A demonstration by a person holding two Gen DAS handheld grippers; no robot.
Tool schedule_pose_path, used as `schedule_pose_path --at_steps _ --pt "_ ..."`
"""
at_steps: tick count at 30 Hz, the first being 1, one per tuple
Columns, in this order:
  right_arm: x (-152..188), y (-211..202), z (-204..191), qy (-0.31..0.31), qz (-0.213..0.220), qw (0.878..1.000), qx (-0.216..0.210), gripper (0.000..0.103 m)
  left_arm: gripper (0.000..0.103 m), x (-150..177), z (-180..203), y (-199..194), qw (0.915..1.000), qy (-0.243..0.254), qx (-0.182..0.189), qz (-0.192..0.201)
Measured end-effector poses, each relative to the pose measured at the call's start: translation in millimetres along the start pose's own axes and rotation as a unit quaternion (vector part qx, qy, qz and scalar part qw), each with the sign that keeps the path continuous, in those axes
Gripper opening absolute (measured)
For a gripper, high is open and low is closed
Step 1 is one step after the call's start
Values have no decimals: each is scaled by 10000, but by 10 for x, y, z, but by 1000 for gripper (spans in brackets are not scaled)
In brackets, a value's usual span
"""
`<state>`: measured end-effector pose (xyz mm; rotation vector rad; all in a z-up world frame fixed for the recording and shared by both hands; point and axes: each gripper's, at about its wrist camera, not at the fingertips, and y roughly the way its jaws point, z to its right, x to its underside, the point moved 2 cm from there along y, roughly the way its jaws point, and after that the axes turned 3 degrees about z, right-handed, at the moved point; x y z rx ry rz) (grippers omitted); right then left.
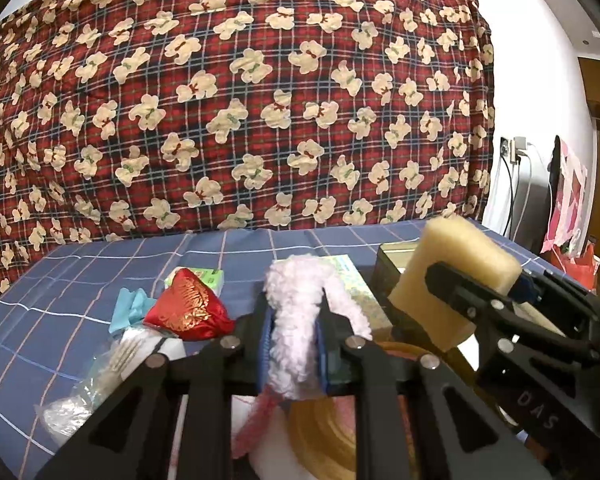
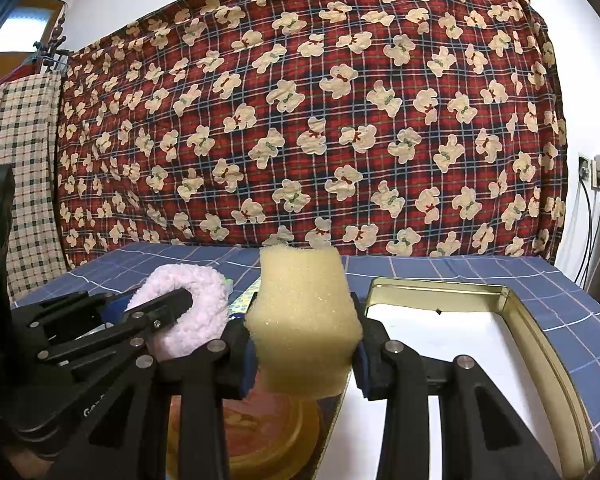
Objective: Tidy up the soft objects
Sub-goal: 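Lift and carry the sponge and pom-pom with both tools over the gold tray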
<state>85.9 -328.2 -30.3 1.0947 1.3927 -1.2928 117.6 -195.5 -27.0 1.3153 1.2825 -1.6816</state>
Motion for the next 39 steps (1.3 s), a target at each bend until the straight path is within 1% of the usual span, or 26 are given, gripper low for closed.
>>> schedule_pose_path --at_steps 10,16,21,39 --pt "-1 -50 66 31 49 9999 123 41 16 -18 164 46 9998 117 143 -10" --pt "-20 -171 138 117 283 9993 214 41 16 -26 259 20 9996 136 240 97" --pt "-25 -186 194 193 307 9990 261 41 16 -29 342 32 9993 185 306 97" --pt "-14 -355 377 433 602 9964 418 41 16 -51 586 57 9984 231 478 172"
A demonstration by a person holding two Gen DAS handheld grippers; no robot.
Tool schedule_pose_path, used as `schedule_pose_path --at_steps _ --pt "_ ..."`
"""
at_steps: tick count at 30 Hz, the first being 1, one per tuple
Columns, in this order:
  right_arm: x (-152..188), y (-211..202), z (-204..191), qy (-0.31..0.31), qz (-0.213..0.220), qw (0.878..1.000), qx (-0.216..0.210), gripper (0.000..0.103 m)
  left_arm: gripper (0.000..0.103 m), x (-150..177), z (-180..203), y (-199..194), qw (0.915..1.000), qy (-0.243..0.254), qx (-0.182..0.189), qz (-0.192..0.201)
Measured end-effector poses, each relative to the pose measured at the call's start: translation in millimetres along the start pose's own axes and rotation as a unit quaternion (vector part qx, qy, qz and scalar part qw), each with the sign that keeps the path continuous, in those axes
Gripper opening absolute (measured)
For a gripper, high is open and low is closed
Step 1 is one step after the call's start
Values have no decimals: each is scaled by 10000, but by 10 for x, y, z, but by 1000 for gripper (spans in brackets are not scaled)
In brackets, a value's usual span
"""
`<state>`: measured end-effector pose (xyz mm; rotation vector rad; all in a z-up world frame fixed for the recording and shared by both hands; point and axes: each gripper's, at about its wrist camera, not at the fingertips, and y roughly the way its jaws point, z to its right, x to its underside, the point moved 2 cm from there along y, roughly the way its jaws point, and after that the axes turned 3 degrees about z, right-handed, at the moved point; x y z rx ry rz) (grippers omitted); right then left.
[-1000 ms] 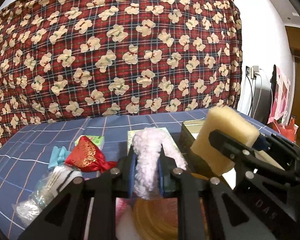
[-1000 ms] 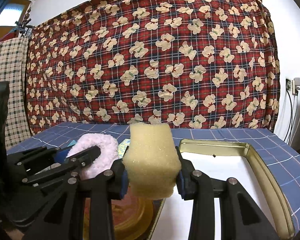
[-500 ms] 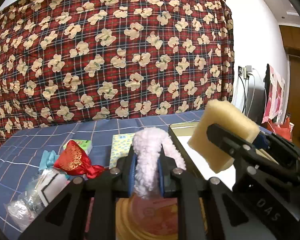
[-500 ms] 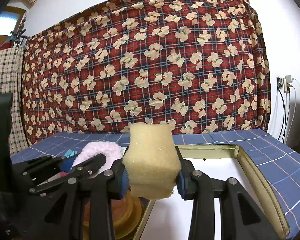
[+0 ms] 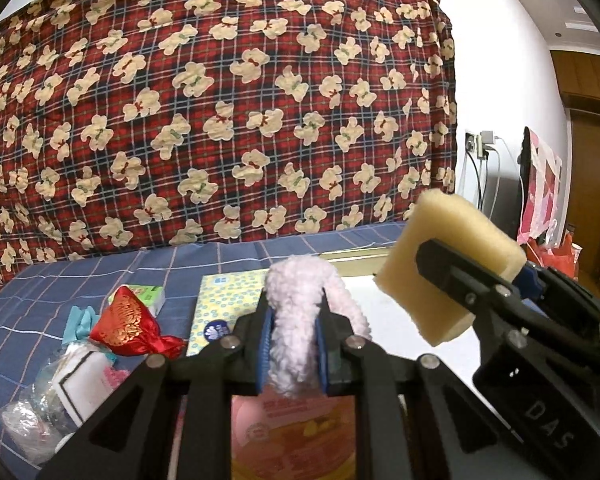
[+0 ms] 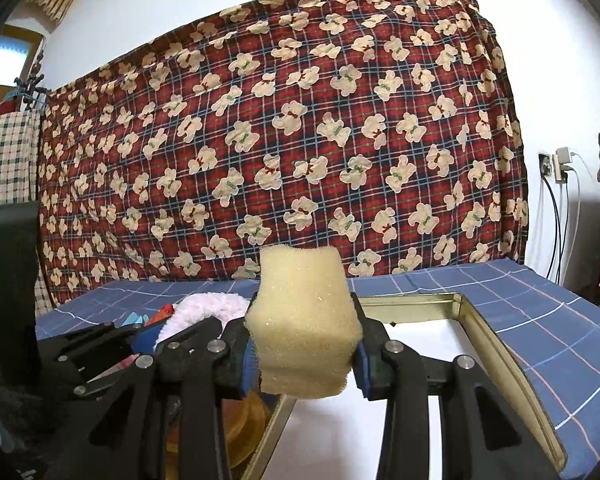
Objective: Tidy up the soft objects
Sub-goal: 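Lift and carry the sponge and pom-pom with both tools over the gold tray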
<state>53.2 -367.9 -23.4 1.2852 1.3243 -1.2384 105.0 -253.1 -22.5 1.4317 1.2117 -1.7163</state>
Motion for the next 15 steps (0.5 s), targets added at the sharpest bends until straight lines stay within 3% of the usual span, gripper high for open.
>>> schedule_pose_path --at_steps 15 --pt "-80 -48 481 104 -97 9995 293 41 16 -52 259 176 9986 36 451 -262"
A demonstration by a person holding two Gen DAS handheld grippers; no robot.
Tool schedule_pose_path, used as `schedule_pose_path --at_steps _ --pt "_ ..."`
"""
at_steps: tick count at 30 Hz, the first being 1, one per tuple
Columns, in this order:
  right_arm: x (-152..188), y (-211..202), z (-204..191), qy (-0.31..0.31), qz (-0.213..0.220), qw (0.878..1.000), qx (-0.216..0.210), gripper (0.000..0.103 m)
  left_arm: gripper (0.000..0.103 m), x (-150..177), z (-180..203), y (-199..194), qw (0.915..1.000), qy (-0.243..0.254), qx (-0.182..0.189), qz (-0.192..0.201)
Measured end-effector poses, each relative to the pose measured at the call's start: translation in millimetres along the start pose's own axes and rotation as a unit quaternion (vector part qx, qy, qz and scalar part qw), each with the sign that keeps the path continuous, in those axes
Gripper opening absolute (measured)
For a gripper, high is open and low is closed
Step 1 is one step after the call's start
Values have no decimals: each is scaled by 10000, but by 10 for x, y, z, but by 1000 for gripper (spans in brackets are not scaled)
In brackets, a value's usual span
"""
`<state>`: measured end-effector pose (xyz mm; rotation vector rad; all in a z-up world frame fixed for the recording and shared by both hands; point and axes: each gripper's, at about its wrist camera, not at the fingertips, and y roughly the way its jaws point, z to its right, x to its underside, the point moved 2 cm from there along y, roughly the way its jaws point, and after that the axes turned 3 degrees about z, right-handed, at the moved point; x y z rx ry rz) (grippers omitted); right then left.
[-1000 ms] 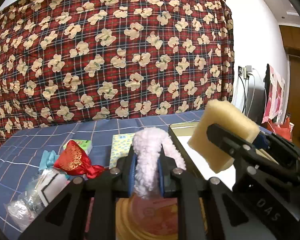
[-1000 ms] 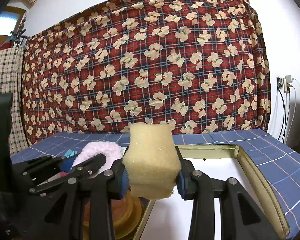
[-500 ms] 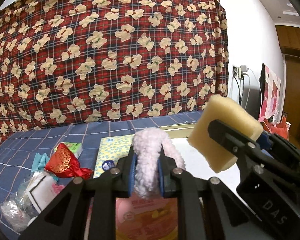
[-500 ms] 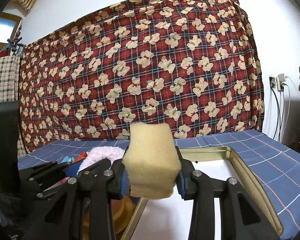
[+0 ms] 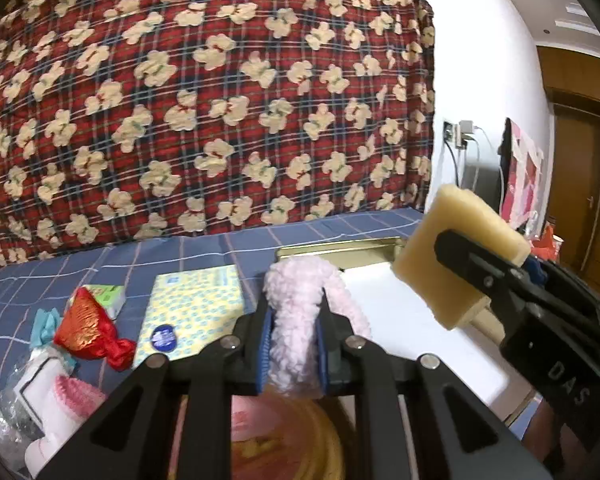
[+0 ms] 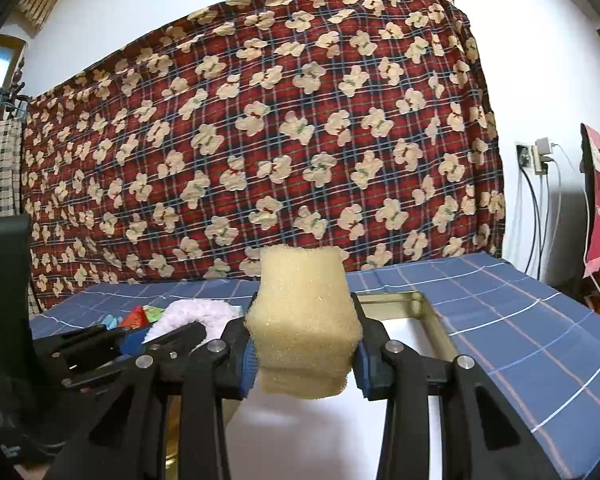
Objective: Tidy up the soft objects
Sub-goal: 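Lift and carry the sponge and pom-pom with both tools over the gold tray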
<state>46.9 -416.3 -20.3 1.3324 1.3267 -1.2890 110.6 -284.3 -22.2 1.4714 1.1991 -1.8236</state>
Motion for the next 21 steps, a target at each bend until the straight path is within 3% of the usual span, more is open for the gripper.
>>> schedule_pose_path --at_steps 11,21 --pt "-179 160 318 -88 -495 9987 64 41 16 -219 161 216 9969 -115 559 -539" --pt "-235 698 710 2 -1578 9875 -12 41 16 -286 254 542 9912 40 593 -1179"
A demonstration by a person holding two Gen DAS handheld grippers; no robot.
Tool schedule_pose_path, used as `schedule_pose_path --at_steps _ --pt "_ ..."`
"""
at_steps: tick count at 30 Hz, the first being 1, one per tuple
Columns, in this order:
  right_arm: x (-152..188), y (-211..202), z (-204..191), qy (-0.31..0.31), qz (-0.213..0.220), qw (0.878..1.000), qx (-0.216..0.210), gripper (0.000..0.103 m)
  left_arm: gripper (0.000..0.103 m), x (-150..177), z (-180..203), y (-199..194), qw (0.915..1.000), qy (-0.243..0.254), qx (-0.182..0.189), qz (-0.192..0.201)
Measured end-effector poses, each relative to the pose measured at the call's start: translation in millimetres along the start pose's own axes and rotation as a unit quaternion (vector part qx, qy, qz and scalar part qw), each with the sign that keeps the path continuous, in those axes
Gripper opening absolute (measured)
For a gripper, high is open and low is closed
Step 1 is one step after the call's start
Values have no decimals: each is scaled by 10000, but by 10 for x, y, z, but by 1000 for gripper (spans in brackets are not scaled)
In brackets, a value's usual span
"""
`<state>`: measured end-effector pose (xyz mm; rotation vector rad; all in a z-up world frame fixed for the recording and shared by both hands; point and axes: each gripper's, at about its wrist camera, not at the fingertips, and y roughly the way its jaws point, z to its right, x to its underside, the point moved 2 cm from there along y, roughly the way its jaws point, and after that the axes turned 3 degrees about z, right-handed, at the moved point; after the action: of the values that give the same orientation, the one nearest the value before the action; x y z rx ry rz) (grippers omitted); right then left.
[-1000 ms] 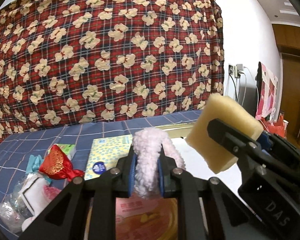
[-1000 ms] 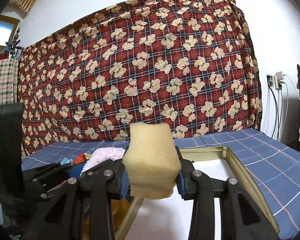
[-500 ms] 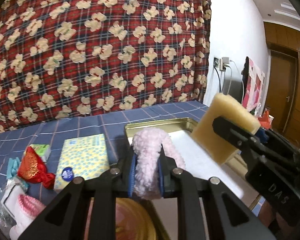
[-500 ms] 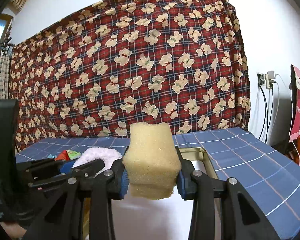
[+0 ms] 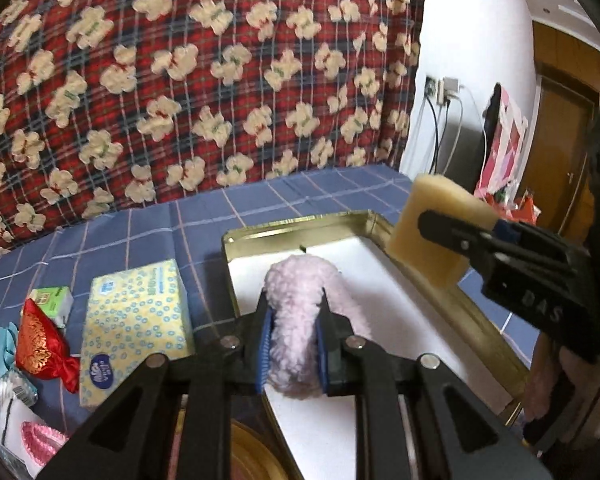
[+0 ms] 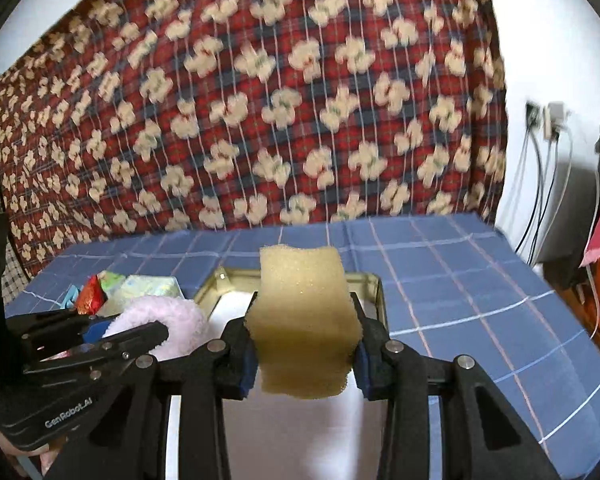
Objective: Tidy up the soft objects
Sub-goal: 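Lift and carry the sponge and pom-pom with both tools over the gold tray, then open the right tool to drop the sponge while the left tool releases the pom-pom into the tray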
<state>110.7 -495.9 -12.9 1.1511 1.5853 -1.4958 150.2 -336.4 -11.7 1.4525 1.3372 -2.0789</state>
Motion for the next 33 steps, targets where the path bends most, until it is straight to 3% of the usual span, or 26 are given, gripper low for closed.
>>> schedule_pose_path --at_steps 15,16,17,18,20,26,28,29,33 --pt "60 301 173 188 -823 9964 -46 41 18 -13 28 309 9979 -117 142 -621" --pt "59 304 175 198 -824 9964 -33 42 21 -13 35 311 9979 -99 138 -623" --pt "59 305 177 206 -824 9964 -42 49 24 -14 39 313 9979 -96 139 -628" --pt "60 303 178 209 -825 9964 -49 64 32 -15 44 310 9979 -107 142 -628" --pt "50 270 183 212 -729 9971 4 75 36 -19 43 299 9981 -134 94 -601" --pt "37 201 160 183 -502 9986 21 75 46 -45 51 183 9991 -112 65 -402" --pt "37 185 152 174 -451 9988 49 75 62 -62 42 105 9996 -107 64 -265" --pt "36 176 142 157 -423 9990 55 75 64 -70 28 76 9997 -119 34 -207" --pt "29 109 120 106 -215 9997 34 75 65 -89 -67 -75 9996 -235 -93 81"
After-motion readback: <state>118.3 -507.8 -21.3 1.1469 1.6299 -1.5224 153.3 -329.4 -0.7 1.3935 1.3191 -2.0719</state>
